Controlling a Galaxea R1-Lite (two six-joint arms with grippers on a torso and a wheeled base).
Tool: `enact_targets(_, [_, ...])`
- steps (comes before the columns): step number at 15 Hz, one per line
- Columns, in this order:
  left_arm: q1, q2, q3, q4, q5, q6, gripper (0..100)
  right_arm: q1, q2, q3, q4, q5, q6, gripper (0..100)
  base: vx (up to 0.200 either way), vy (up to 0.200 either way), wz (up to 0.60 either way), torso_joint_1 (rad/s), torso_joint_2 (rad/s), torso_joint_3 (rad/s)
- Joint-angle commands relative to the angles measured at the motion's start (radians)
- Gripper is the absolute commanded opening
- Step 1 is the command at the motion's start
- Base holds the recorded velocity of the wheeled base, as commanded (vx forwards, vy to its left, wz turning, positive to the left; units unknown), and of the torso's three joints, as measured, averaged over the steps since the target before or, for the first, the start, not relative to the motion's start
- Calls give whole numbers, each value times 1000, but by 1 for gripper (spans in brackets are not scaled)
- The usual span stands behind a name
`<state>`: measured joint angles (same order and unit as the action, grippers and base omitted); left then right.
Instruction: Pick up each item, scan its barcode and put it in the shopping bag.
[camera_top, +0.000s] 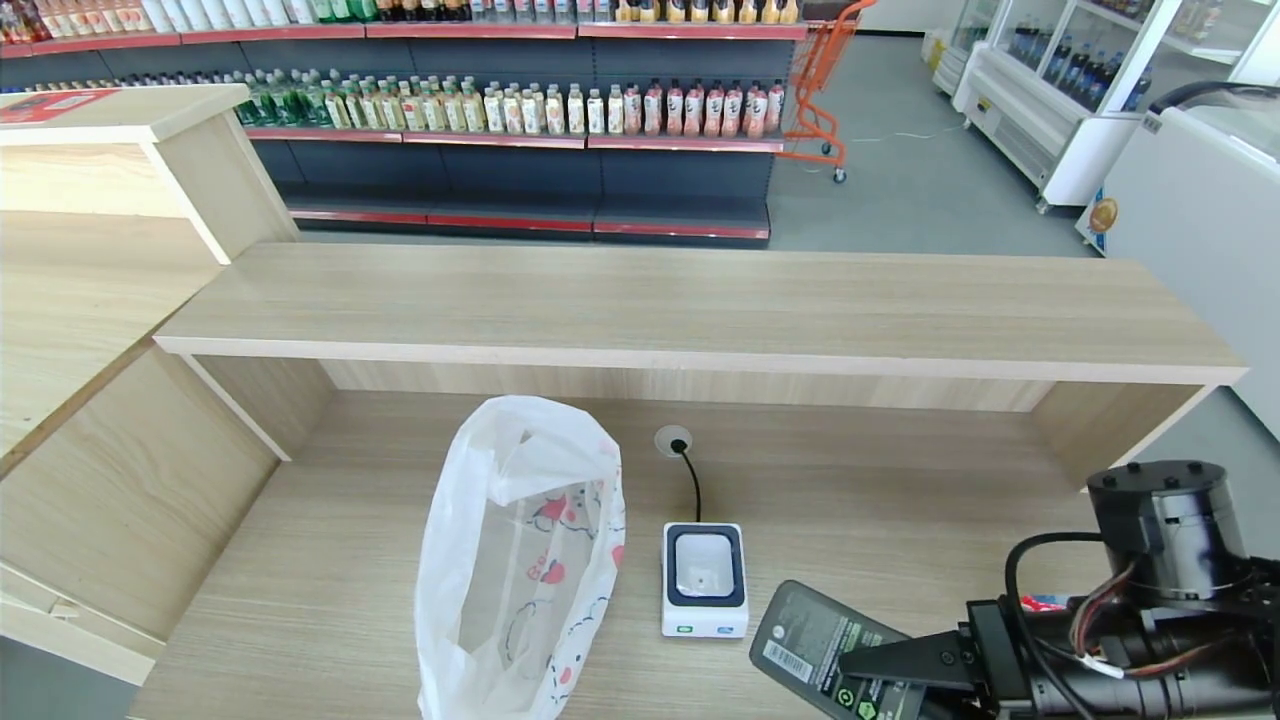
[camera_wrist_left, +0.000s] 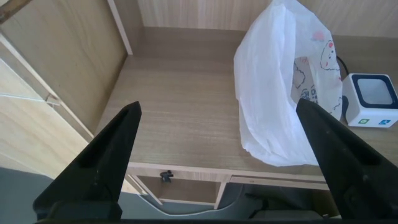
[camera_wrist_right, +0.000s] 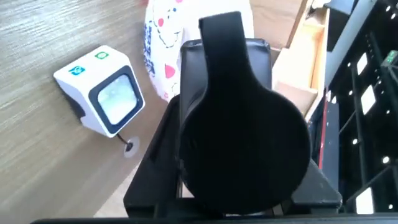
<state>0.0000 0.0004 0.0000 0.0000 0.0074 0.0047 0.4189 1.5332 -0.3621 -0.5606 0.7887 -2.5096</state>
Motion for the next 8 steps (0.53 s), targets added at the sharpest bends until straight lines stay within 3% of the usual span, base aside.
enact_targets(1, [0, 0, 0, 0, 0, 0, 100, 18, 30, -15, -10, 17, -28, 0, 0, 0, 0, 0, 0, 0])
enact_targets(4, [0, 0, 0, 0, 0, 0, 100, 87, 33, -20, -38, 165, -117, 0, 0, 0, 0, 0, 0, 0])
enact_targets(8, [2, 0, 0, 0, 0, 0, 100, 104, 54, -21, -50, 188, -130, 0, 0, 0, 0, 0, 0, 0])
